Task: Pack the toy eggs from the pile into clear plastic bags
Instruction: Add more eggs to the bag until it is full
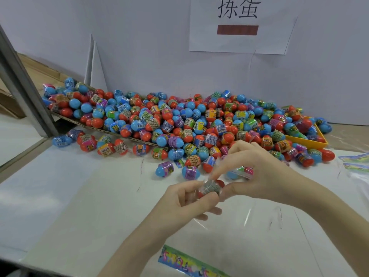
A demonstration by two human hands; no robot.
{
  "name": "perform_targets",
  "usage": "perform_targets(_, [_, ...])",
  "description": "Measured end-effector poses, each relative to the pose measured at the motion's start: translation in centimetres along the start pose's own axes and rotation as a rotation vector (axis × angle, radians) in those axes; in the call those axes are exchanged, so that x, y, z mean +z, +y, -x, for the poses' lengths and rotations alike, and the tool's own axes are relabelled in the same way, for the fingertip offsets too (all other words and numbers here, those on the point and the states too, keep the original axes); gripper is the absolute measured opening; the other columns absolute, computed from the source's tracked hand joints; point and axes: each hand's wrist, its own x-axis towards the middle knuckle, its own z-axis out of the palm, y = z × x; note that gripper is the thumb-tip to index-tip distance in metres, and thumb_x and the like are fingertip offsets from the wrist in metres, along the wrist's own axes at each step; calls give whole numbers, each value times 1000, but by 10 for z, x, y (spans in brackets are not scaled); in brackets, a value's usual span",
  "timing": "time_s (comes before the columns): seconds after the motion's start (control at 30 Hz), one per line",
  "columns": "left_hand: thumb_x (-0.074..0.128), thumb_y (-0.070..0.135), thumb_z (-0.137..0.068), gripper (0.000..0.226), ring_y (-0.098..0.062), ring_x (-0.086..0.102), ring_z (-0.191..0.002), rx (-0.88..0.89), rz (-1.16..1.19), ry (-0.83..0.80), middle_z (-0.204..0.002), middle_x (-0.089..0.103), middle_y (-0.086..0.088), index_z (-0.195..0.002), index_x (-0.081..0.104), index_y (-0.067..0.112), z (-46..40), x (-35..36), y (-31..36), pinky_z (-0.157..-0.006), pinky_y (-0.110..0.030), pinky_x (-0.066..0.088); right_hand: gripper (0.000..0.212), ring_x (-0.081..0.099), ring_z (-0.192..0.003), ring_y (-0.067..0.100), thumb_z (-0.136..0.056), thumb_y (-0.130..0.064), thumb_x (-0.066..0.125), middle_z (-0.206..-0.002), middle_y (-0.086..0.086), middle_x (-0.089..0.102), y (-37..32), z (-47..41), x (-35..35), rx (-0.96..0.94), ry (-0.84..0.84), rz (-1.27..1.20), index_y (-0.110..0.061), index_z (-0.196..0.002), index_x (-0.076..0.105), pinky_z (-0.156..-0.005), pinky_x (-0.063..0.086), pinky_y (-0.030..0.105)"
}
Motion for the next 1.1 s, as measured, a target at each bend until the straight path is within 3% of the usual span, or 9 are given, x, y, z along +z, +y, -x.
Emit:
perform_targets(0.13, [65, 37, -67, 40, -15, 71, -81, -30, 14, -17, -93, 73, -1, -100, 67, 15, -4, 3, -3, -66, -17, 52, 24, 34, -95, 0, -68, -32, 76, -81, -30, 48, 2, -2, 9, -93, 23, 127, -45, -86, 68, -77, 24, 15])
perform_targets(0.3, [66, 43, -63, 42, -15, 71, -79, -58, 56, -20, -92, 73, 0, -97, 69, 19, -5, 4, -9, -67, -17, 53, 18, 41, -78, 15, -55, -34, 85, -75, -16, 44, 5, 3, 17, -97, 229, 306, -31, -68, 73, -73, 24, 22])
perform_targets(0.5, [68, 43, -57, 46, -17, 71, -76, -34, 90, 113, -89, 74, 1, -96, 67, 19, -4, -1, -13, -59, -15, 50, 29, 28, -99, -5, -81, -35, 61, -88, -28, 41, 8, 2, 7, -20, -45, 123, -62, -78, 54, -83, 17, 16])
perform_targets(0.57, [68, 42, -54, 52, -17, 71, -76, -36, 95, 170, -88, 74, 1, -99, 65, 18, -5, -6, -14, -57, -15, 50, 26, 42, -93, -3, -80, -29, 62, -86, -24, 53, 19, 0, -3, 45, 282, -133, -54, -82, 59, -86, 28, 18])
perform_targets(0.63, [67, 40, -55, 53, -17, 71, -77, -36, 95, 225, -88, 74, 1, -102, 64, 16, -5, -9, -17, -56, -15, 50, 19, 52, -81, 4, -82, -18, 64, -81, -18, 59, 35, -5, -4, 146, 593, -130, -37, -84, 65, -80, 43, 27])
perform_targets(0.7, [66, 39, -58, 49, -17, 71, -78, -35, 115, 273, -89, 74, 0, -102, 65, 17, -6, -12, -21, -56, -16, 51, 17, 53, -80, 9, -81, -27, 66, -84, -11, 58, 49, -10, 9, 318, 489, 116, -26, -97, 65, -80, 48, 37])
perform_targets(0.8, [62, 39, -64, 42, -14, 71, -81, -41, 131, 295, -90, 74, 4, -103, 64, 21, -8, -13, -25, -59, -15, 51, 44, 50, -94, 11, -77, -48, 64, -103, -8, 53, 67, -8, 42, 465, 175, 352, -26, -115, 55, -87, 45, 31])
perform_targets(0.9, [60, 41, -66, 45, -13, 71, -80, -53, 129, 283, -91, 73, 7, -106, 62, 21, -10, -12, -27, -59, -15, 51, 42, 42, -103, 13, -82, -43, 62, -116, -7, 49, 80, -5, 54, 396, 193, 500, -27, -119, 49, -86, 35, 24])
perform_targets(1.1, [50, 47, -70, 42, -11, 70, -77, -68, 123, 295, -92, 73, 8, -102, 63, 23, -15, -11, -29, -57, -14, 49, 27, 32, -94, 9, -86, -31, 60, -106, -12, 50, 85, 1, 51, 325, 183, 589, -28, -110, 49, -69, 15, 24])
